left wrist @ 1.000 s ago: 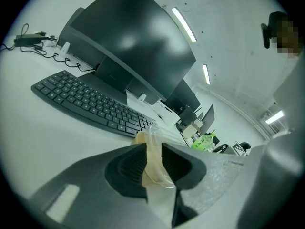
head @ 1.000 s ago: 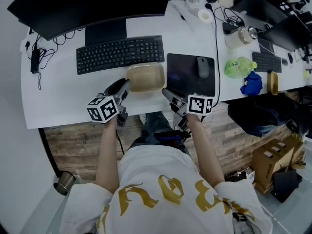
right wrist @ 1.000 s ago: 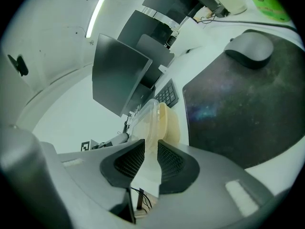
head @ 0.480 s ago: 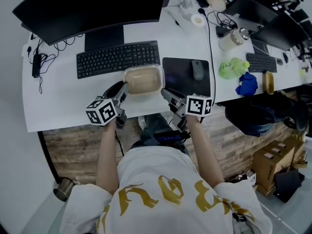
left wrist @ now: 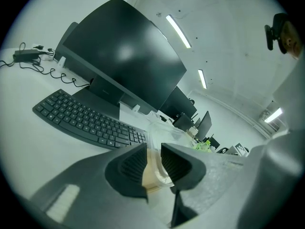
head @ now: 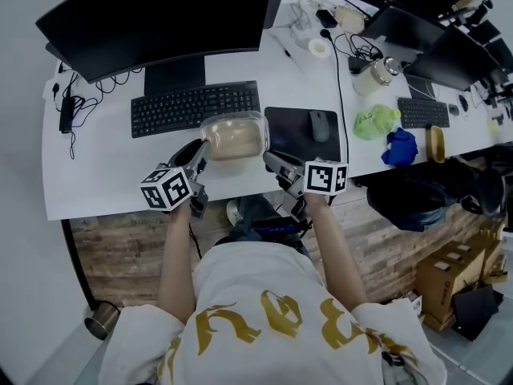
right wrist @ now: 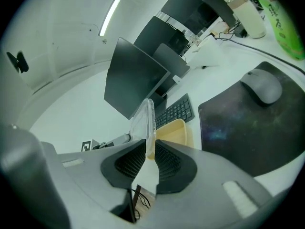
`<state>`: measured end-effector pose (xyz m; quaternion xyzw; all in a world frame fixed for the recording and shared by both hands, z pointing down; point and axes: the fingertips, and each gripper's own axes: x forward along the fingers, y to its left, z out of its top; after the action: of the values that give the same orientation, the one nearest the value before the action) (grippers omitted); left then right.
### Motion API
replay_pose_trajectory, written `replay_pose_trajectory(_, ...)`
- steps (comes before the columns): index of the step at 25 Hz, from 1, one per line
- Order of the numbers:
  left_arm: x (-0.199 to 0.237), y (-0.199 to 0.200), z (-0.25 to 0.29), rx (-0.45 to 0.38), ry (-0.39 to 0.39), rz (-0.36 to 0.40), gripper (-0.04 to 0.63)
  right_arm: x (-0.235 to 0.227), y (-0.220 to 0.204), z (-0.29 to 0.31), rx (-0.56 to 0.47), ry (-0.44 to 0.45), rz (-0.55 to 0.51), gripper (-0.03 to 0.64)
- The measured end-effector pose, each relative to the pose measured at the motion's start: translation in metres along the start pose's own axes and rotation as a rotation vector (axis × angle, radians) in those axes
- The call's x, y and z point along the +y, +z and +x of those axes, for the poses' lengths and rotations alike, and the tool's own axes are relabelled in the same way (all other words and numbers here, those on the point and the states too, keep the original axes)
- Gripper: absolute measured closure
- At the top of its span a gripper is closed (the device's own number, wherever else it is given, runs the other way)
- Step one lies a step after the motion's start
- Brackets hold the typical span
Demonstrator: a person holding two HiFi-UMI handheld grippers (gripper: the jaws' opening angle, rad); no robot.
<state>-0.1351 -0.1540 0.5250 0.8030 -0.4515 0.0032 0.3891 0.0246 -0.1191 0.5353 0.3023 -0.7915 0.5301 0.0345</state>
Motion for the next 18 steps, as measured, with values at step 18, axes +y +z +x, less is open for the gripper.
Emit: replay_pose_trajectory(18, -0.035, 0.037, -0.018, -0.096, -0.007, -0.024, 0.517, 0.039, 0.017, -0.02, -0.031, 0.061, -0.016, 0.543)
